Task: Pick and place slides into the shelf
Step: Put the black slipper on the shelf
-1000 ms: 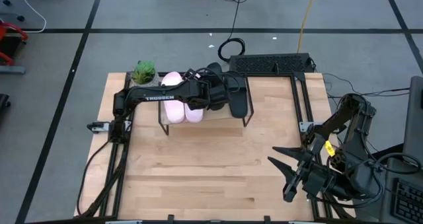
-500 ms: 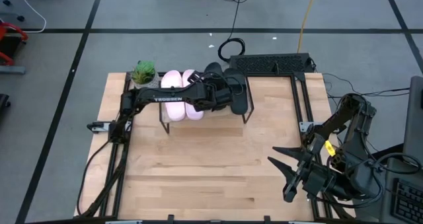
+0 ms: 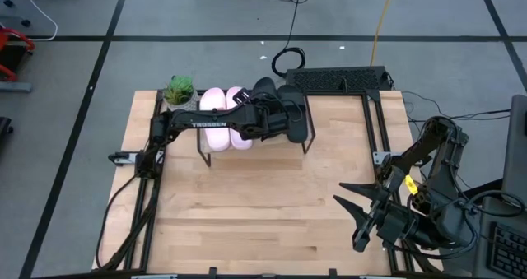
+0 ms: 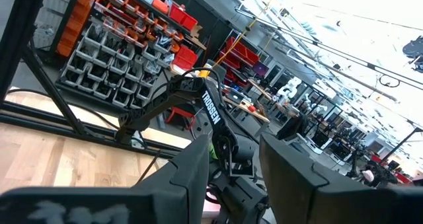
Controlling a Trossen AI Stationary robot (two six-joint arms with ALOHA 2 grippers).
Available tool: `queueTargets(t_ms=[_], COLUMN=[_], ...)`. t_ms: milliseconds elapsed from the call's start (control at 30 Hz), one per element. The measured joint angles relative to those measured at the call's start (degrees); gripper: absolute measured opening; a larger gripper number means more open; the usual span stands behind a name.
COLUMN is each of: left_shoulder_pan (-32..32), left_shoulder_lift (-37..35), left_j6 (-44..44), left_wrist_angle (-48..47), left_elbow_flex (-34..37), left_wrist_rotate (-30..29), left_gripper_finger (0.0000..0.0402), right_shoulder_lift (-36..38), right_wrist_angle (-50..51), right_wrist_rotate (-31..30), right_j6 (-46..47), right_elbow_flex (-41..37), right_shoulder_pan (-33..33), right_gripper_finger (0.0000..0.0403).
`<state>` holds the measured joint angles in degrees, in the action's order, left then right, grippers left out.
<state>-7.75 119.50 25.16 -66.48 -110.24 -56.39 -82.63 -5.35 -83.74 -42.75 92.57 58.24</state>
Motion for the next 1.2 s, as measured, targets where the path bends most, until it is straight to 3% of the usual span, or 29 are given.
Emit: queueTargets(t_ms=[533, 833, 1200], left_shoulder_pan=[0.03, 0.11, 0.07], left_shoulder_lift=[-0.3, -0.26, -0.26], left_j6=[-5.76, -8.83, -6.39], left_wrist_angle=[0.14, -0.55, -0.04], left_elbow_flex=[-0.08, -4.5, -4.2], left_wrist_rotate=[0.14, 0.74, 1.13], left_gripper_finger=[0.0, 0.0, 0.0], right_shoulder_lift=[0.0, 0.0, 0.0], right_wrist_angle=[0.42, 0.47, 0.45], right_wrist_rotate=[0.02, 0.02, 0.02], right_j6=[-0.14, -0.14, 0.05], right_elbow_flex=[0.0, -0.01, -0.01], right_shoulder_pan=[0.0, 0.0, 0.0], right_gripper_finger=[0.0123, 0.0123, 0.0123])
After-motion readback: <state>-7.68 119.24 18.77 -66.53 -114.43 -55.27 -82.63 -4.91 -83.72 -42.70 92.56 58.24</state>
